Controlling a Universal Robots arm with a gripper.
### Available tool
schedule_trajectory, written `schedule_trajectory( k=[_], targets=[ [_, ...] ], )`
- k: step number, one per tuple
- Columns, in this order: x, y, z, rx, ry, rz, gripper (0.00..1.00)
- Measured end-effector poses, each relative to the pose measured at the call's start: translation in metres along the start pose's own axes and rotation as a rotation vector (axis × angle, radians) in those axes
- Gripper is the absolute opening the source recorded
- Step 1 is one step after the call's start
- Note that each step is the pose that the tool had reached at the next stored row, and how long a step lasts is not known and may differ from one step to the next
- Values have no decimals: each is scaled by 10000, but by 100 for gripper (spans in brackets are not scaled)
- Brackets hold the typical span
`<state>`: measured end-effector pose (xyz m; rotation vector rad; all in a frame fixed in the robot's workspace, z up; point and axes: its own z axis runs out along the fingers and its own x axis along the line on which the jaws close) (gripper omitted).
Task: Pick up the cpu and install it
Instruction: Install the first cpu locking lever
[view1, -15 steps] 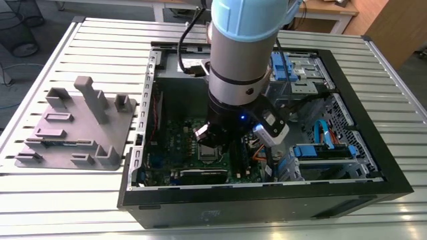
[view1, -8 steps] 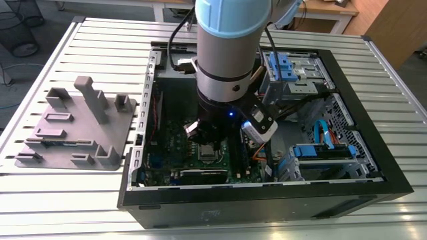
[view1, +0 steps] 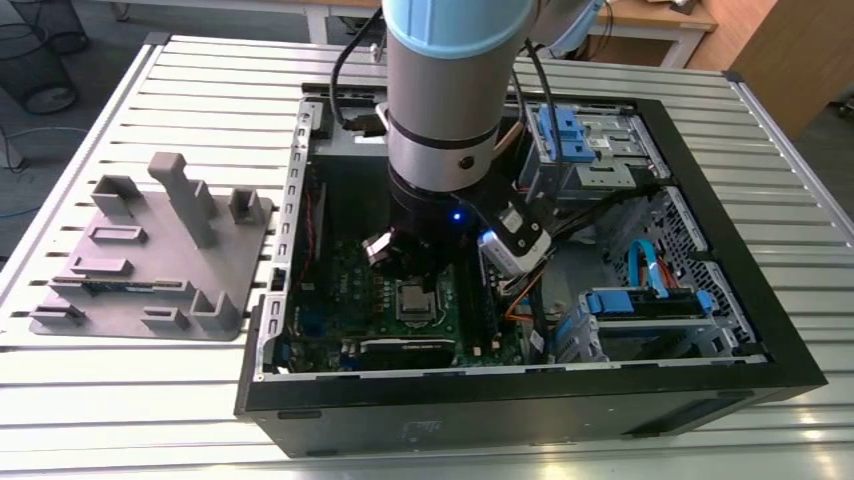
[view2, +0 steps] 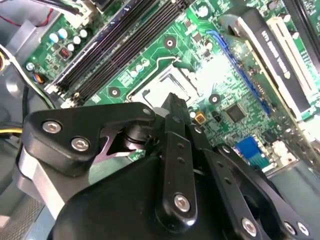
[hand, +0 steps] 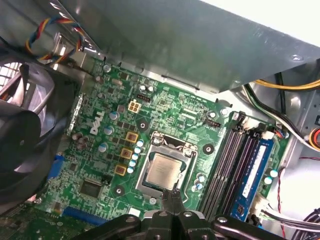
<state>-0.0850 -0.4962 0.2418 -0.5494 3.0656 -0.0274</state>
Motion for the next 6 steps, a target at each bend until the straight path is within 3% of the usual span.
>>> schedule_trajectory(
  k=[6],
  targets=[
    [1, 0, 0, 0, 0, 10, 11]
  ],
)
